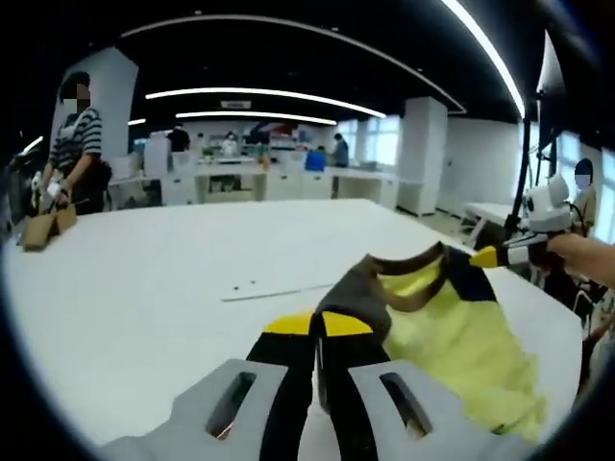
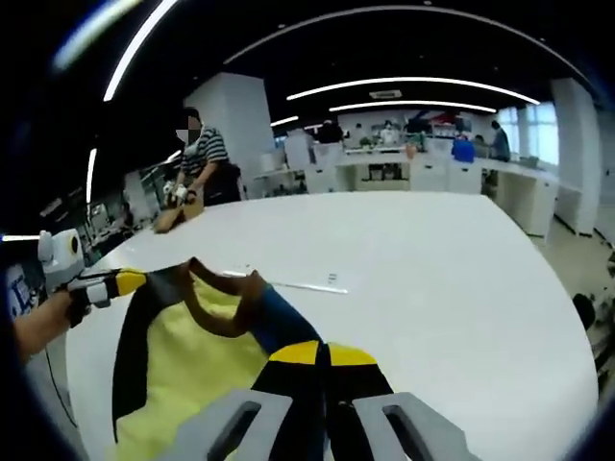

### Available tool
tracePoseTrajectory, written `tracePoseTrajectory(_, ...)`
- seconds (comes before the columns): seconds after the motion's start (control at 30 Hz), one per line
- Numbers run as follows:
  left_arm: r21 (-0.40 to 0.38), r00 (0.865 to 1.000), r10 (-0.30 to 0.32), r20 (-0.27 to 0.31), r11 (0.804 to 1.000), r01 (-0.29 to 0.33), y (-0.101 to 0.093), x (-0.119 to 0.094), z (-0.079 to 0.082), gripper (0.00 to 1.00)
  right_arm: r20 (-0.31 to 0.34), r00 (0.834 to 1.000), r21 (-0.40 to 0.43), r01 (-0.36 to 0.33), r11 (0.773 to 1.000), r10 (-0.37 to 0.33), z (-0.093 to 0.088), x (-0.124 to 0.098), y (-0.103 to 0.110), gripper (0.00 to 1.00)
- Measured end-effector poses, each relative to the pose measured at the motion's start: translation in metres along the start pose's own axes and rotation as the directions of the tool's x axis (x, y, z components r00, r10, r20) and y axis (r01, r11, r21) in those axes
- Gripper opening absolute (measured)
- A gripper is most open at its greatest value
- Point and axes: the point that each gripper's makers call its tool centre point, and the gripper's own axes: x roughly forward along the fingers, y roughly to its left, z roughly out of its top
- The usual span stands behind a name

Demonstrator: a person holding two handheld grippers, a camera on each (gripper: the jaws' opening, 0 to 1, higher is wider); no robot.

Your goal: Fold the garment on the visible template until the final outline fits inside the template.

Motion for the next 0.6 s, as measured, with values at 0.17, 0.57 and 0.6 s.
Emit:
tracePoseTrajectory(0.17, 0.068, 0.999, 0.027, -0.047, 0.997, -0.024, 0.006, 0.009, -0.016, 0.00, -0.023, 1.000, -0.003, 0.016, 1.000, -0.016, -0.012, 0.022, -0.008, 0.00)
tracePoseTrajectory(0.57, 0.112, 0.990, 0.055, -0.130, 0.993, -0.040, 0.024, 0.036, -0.049, 0.00, -0.112, 0.994, 0.055, 0.016, 0.998, -0.010, -0.038, 0.039, -0.002, 0.00)
tracePoseTrajectory(0.6, 0.107, 0.990, 0.055, -0.131, 0.993, -0.041, 0.024, 0.037, -0.050, 0.00, -0.115, 0.993, 0.051, 0.017, 0.999, -0.012, -0.039, 0.038, -0.001, 0.00)
